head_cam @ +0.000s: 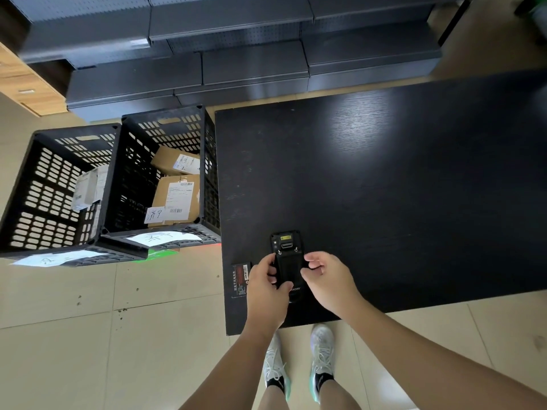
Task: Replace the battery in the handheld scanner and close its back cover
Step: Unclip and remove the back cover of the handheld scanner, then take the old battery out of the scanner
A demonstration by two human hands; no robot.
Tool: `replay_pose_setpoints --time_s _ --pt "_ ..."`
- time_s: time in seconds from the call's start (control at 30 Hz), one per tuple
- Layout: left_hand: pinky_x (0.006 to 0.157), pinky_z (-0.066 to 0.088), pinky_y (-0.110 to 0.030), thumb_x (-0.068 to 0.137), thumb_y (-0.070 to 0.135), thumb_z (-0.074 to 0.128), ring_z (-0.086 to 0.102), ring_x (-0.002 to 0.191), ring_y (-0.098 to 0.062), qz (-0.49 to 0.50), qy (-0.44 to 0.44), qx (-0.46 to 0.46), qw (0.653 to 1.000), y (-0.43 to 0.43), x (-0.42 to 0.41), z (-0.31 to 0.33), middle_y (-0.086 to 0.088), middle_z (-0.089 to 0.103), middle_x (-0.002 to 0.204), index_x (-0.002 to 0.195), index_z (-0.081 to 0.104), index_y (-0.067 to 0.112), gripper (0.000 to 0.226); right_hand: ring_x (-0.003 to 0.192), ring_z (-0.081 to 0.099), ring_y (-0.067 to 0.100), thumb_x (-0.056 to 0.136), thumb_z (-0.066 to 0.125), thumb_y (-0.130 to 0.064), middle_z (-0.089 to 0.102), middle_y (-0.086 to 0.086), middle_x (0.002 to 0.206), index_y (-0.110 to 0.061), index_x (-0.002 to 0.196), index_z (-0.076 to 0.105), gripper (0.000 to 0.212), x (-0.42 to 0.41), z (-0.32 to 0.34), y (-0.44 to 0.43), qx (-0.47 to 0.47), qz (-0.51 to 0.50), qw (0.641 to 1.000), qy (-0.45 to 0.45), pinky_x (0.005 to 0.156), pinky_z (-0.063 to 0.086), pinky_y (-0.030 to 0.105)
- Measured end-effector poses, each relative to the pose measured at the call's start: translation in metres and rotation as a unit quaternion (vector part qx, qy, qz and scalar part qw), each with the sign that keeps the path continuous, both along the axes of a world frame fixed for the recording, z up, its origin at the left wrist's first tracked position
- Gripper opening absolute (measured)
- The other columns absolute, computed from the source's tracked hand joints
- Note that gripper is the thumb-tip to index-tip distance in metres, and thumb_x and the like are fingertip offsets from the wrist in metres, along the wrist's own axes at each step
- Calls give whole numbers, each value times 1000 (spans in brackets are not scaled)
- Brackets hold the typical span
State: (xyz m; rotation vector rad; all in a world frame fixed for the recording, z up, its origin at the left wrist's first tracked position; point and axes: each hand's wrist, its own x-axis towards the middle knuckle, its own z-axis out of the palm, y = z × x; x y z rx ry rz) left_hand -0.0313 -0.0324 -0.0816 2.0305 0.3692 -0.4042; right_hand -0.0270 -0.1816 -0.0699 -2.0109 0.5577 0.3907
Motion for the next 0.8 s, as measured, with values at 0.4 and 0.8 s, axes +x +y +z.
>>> replay_pose_setpoints --time_s 0.4,0.8 --pt "88 57 -34 89 7 59 66 89 -12 55 8 -51 997 -14 1 18 -2 61 109 140 52 32 57 83 65 0 80 74 -23 67 -13 99 -37 108 63 33 -1 3 3 71 -55 996 -28 76 54 20" --pt "92 55 -36 88 5 51 64 96 -13 -28 69 -68 995 -116 -7 29 -3 60 119 126 61 19 42 85 63 5 78 78 -23 66 -5 103 -26 112 65 36 -21 -2 -86 -43 -127 991 -2 80 54 29"
